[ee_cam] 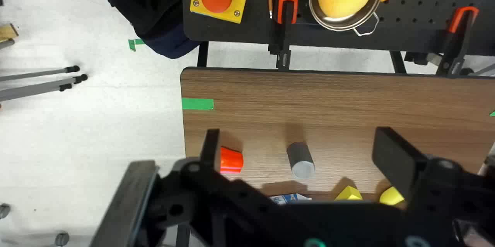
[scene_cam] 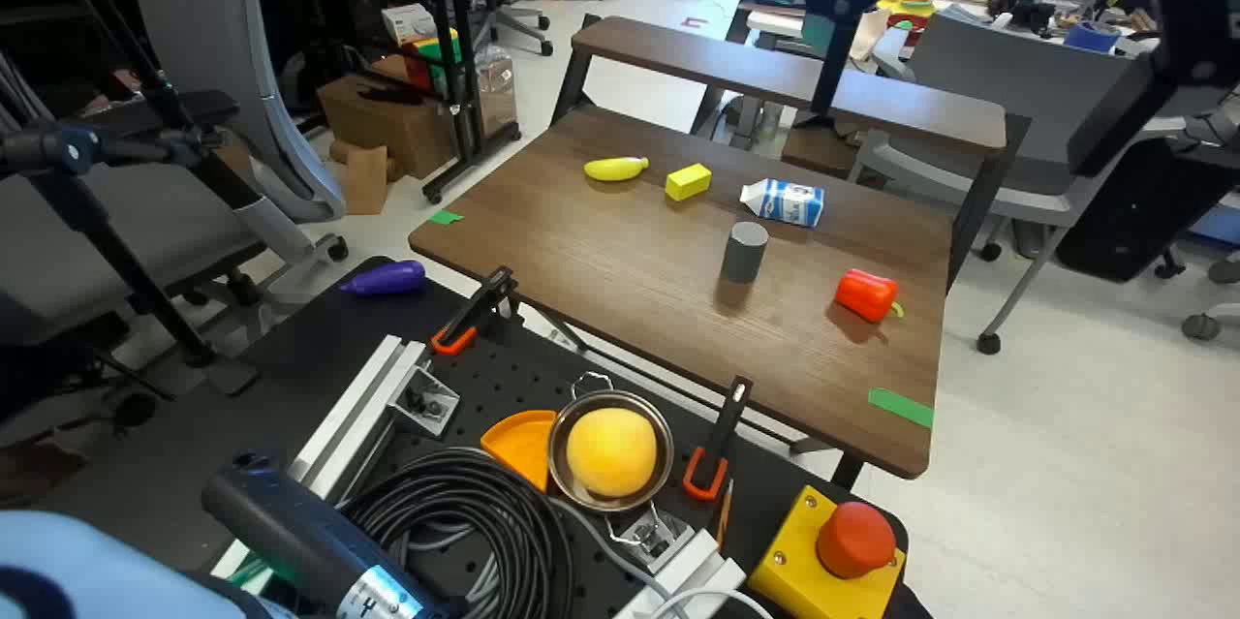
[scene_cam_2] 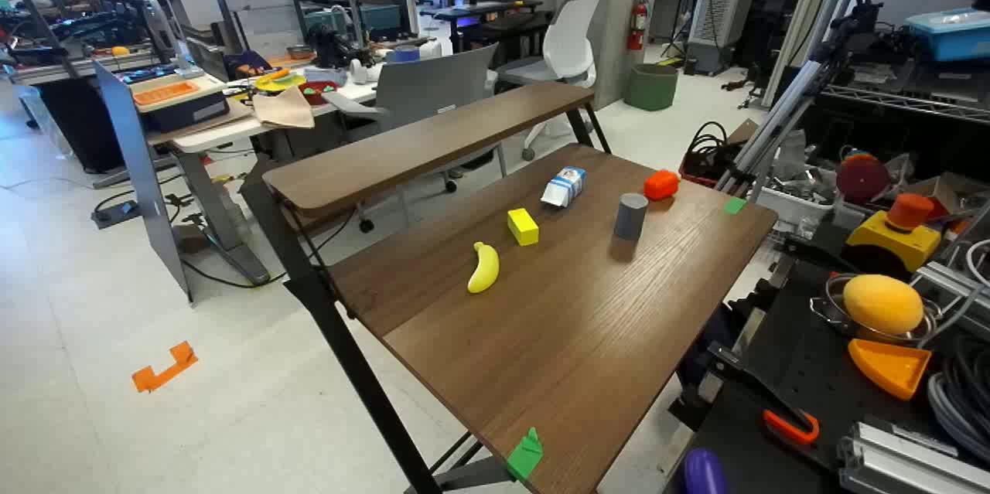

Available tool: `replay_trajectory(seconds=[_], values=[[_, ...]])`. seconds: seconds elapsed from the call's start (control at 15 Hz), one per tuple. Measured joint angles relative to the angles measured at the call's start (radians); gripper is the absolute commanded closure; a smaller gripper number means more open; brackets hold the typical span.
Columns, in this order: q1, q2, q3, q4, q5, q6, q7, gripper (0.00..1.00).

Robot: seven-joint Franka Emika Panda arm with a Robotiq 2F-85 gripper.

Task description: Move the yellow rectangular block to the right

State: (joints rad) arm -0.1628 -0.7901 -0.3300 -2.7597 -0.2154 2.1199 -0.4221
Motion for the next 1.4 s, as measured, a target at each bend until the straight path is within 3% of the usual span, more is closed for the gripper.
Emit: replay_trajectory(seconds=[0.47, 0.73, 1.27, 1.4], values=[[0.003, 0.01, 0.009, 0.0, 0.006, 0.0, 0.009, 0.0], [0.053, 0.08, 0.03, 0.024, 0.064, 0.008, 0.05, 0.0], [0.228, 0.512, 0.076, 0.211, 0.375, 0.232, 0.214, 0.0], [0.232, 0.637, 0.096, 0.272, 0.451, 0.288, 0.241, 0.0]])
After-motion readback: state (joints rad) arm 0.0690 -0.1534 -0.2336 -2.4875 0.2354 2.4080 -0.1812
